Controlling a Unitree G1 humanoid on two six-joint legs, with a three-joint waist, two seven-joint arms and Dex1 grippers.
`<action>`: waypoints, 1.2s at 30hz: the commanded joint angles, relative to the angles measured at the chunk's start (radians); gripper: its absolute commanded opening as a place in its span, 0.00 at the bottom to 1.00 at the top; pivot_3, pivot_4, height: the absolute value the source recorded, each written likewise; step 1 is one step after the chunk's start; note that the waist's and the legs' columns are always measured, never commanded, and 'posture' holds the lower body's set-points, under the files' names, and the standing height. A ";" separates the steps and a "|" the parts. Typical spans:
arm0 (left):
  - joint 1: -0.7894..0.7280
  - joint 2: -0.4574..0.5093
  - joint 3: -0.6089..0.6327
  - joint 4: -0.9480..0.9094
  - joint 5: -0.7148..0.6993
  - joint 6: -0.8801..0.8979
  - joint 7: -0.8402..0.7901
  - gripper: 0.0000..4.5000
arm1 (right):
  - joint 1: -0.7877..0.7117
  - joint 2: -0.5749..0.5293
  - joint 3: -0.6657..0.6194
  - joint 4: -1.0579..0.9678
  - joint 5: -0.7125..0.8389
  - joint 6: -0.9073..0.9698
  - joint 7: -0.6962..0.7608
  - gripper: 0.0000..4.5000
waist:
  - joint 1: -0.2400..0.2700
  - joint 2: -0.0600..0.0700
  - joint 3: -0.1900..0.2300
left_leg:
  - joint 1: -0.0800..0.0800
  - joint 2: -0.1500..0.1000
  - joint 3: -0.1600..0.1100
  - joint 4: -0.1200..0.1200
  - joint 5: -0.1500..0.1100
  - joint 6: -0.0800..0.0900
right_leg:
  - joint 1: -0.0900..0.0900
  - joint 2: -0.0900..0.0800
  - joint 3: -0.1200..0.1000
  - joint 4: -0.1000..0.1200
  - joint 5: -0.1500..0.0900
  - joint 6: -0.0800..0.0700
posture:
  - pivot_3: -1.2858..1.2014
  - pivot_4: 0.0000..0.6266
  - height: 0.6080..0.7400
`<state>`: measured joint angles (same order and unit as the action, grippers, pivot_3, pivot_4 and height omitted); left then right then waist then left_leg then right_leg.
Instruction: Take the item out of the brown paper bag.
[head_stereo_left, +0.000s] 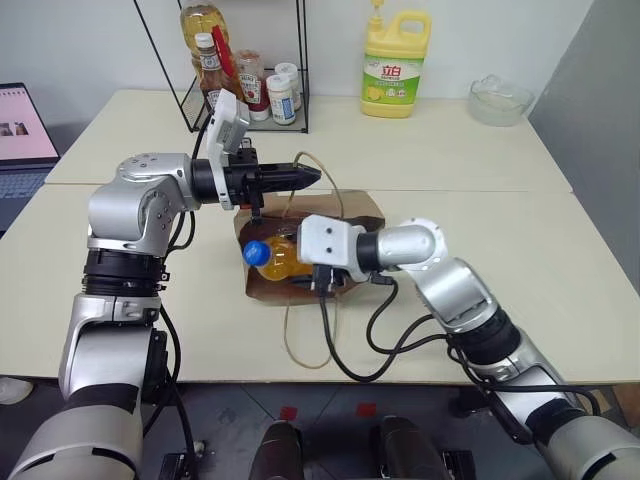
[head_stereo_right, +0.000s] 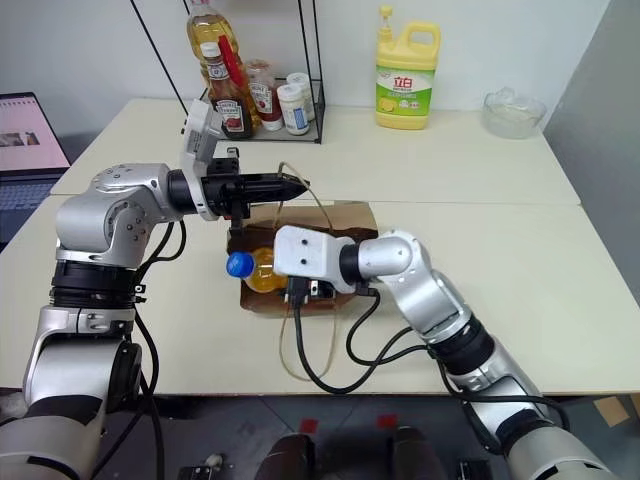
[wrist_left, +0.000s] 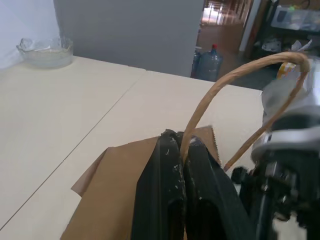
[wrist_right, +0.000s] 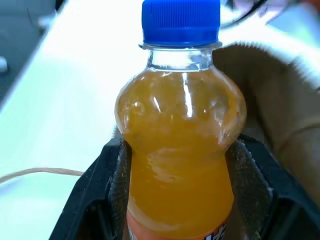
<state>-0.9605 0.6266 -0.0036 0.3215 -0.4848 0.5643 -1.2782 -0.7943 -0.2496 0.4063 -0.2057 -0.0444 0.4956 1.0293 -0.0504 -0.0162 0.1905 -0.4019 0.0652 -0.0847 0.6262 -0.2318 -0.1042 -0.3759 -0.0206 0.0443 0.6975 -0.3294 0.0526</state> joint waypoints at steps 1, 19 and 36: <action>-0.032 -0.004 0.012 -0.003 0.004 -0.024 -0.004 0.00 | -0.004 -0.006 -0.101 -0.143 0.142 0.090 0.012 0.53 | -0.001 0.000 0.000 | 0.000 0.000 0.000 0.000 0.000 0.000 | 0.000 0.000 0.000 0.000 0.000 0.000 | 0.52 0.24 1.00; -0.043 -0.027 0.003 0.038 0.038 -0.069 -0.027 0.00 | -0.091 -0.107 -0.477 -0.374 0.546 0.419 -0.249 0.53 | 0.000 0.000 0.000 | -0.004 0.000 0.000 -0.001 0.000 0.000 | -0.005 0.000 0.001 0.000 0.000 0.000 | 0.52 0.24 1.00; -0.022 -0.028 0.013 0.015 0.038 -0.062 -0.008 0.00 | 0.237 -0.847 -0.219 0.087 -0.105 -0.312 -0.187 0.53 | 0.012 0.001 0.001 | -0.010 -0.001 0.003 0.001 0.000 0.000 | -0.011 0.000 0.002 0.000 0.000 0.000 | 0.52 0.24 1.00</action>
<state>-0.9684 0.5930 -0.0096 0.3642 -0.4409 0.5125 -1.2900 -0.5518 -1.0690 0.1685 -0.1664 -0.0288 0.3161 0.8774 -0.0382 -0.0153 0.1916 -0.4124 0.0646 -0.0819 0.6271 -0.2318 -0.1041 -0.3873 -0.0210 0.0469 0.6972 -0.3293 0.0527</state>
